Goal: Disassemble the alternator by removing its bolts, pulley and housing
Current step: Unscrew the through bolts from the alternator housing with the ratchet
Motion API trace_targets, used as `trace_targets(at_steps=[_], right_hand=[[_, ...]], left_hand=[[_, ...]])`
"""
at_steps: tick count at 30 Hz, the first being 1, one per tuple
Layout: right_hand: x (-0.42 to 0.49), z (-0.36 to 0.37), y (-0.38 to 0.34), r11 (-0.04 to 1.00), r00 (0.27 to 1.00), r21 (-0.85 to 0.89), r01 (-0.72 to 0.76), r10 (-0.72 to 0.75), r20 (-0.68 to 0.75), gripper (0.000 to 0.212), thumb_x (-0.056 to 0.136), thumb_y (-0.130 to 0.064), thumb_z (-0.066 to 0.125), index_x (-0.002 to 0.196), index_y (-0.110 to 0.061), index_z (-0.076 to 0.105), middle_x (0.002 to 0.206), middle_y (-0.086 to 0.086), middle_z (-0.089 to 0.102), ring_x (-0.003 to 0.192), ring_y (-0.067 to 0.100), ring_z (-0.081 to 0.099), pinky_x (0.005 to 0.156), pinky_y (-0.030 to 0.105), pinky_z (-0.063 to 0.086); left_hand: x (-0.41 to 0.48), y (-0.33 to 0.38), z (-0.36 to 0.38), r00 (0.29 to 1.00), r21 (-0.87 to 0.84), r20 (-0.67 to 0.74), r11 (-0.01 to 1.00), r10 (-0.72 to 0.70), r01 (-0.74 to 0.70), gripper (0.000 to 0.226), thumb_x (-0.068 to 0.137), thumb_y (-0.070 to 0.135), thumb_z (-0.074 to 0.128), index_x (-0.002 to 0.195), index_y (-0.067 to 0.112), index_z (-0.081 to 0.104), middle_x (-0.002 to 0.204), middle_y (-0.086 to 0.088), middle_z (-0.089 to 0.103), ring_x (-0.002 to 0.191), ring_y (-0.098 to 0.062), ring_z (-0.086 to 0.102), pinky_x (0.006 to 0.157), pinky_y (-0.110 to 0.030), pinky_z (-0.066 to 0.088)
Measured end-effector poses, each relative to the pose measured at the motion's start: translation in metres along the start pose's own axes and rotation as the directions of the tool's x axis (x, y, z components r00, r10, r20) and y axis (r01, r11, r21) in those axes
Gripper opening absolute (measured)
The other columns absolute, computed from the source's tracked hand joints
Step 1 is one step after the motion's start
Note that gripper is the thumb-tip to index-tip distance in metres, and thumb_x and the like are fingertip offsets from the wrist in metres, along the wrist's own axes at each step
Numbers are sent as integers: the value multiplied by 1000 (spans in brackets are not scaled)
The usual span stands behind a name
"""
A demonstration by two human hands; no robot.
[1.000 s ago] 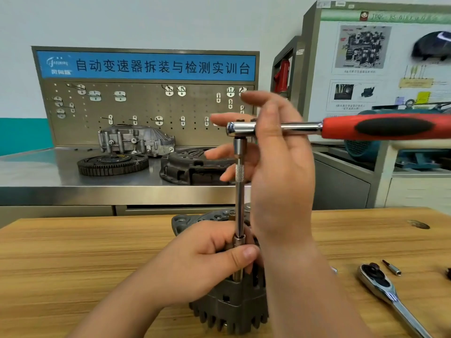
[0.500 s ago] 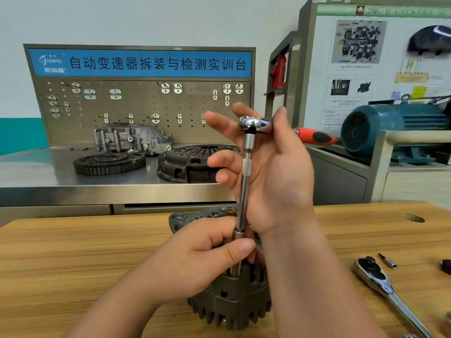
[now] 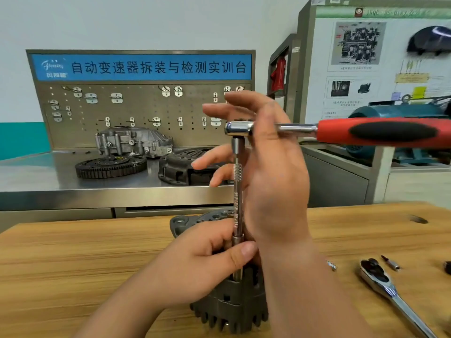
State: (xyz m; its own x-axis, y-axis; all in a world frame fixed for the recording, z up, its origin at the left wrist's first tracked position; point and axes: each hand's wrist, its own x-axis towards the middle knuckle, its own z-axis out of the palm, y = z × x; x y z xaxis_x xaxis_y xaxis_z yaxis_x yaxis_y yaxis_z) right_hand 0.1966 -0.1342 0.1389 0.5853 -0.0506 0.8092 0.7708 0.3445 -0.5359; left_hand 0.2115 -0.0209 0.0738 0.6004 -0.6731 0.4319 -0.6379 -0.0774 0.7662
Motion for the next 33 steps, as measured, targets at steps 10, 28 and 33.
trace_targets(at_steps=[10,28,33], right_hand=[[-1,-3,6,999,998,14,-50,51,-47,39,99,-43,32,110,-17,59,98,8,72,63,19,67,45,22,47],[3,-8,2,869,934,345,-354,351,71,56,101,-51,17,112,-12,55,85,5,74,49,14,63,40,20,42],[-2,0,3,986,989,-127,110,-122,-88,26,100,-33,40,109,-21,62,103,6,70,68,20,67,50,20,47]], left_hand=[[1,-2,0,1000,-47,-18,999,-25,25,27,82,45,56,91,22,68,80,-5,69,75,-13,61,71,-31,47],[0,-2,0,999,-37,-33,999,-22,20,39,80,47,54,98,15,66,90,-13,70,84,-29,65,77,-42,51],[1,-3,0,999,-41,-31,999,-31,30,40,80,47,56,98,13,67,94,-26,67,88,-44,61,82,-58,47]])
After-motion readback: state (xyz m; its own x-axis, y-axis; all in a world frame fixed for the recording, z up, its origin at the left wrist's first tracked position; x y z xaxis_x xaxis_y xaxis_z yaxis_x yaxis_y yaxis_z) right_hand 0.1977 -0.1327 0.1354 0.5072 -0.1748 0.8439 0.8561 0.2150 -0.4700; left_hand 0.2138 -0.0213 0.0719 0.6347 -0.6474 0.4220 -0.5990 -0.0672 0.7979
